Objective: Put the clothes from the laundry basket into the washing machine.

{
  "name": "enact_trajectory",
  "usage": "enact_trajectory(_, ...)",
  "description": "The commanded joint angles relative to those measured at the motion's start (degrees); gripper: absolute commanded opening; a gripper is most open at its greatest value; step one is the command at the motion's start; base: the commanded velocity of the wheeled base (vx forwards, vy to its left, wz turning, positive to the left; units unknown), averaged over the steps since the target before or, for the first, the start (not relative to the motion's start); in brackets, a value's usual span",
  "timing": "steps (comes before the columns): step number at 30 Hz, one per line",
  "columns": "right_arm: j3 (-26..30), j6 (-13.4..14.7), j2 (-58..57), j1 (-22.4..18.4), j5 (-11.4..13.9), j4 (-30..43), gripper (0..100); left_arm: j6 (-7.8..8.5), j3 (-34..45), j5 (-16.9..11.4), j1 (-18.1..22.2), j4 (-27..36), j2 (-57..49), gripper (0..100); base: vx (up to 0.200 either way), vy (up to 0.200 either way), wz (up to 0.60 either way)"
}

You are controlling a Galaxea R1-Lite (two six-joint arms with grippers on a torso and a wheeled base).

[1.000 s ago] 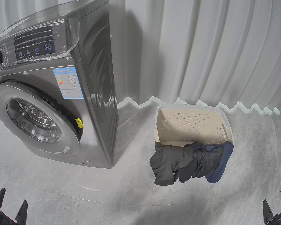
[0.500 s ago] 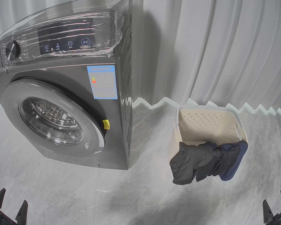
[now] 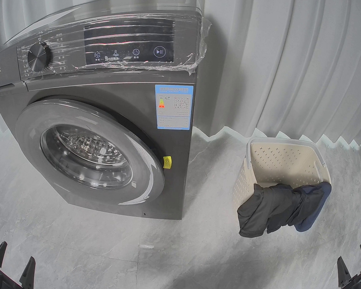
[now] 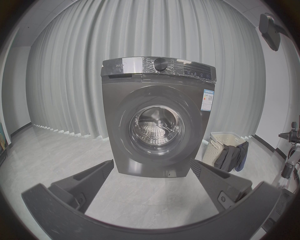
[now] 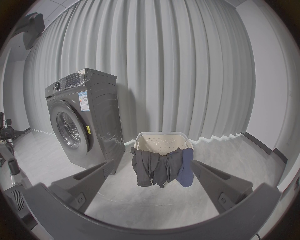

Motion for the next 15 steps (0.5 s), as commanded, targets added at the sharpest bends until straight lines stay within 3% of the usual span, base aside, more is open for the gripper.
enact_trajectory(1, 0.9, 0.0, -0.9, 0.0, 0.0, 0.0, 100, -0.04, 0.8, 0.0, 0.0, 0.0, -1.0, 100, 0.0, 0.0, 0.0)
enact_trajectory(3, 0.9, 0.0, -0.9, 0.0, 0.0, 0.0, 100, -0.04, 0.8, 0.0, 0.0, 0.0, -1.0, 100, 0.0, 0.0, 0.0)
enact_trajectory(15, 0.9, 0.0, -0.9, 0.0, 0.0, 0.1, 100, -0.04, 0.8, 0.0, 0.0, 0.0, -1.0, 100, 0.0, 0.2, 0.0)
